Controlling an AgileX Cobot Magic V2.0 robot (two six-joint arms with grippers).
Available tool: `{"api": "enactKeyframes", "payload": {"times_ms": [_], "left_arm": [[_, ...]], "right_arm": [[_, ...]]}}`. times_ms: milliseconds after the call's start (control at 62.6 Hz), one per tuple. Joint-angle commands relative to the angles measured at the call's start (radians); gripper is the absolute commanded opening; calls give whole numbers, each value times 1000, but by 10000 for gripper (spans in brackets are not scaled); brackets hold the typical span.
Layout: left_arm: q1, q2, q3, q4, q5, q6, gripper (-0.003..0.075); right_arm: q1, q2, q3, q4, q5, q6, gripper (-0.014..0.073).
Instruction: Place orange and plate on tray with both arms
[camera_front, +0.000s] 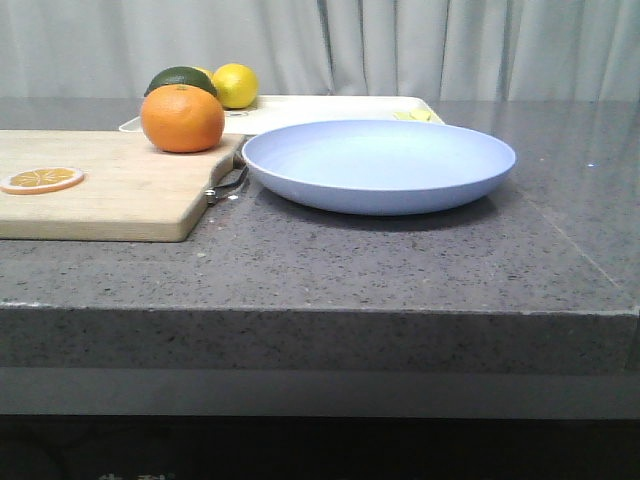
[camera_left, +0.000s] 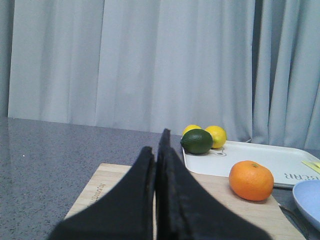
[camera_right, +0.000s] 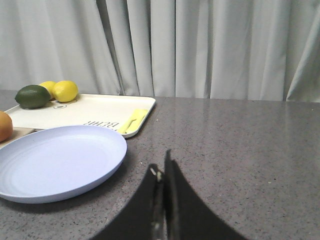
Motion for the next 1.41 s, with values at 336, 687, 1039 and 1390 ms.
{"api": "enactKeyframes", "payload": {"times_ms": [336, 687, 1039, 1390], "left_arm": [[1, 441, -241, -7, 65, -5, -18], [1, 452, -241, -7, 38, -5, 120], [1, 454, -241, -7, -16, -5, 676], [1, 615, -400, -63, 144, -7, 602]], "right_arm": [[0, 367, -218, -2, -2, -13, -60], [0, 370, -218, -2, -20, -13, 215], [0, 370, -218, -2, -23, -13, 641], [0, 370, -218, -2, -24, -13, 641]]}}
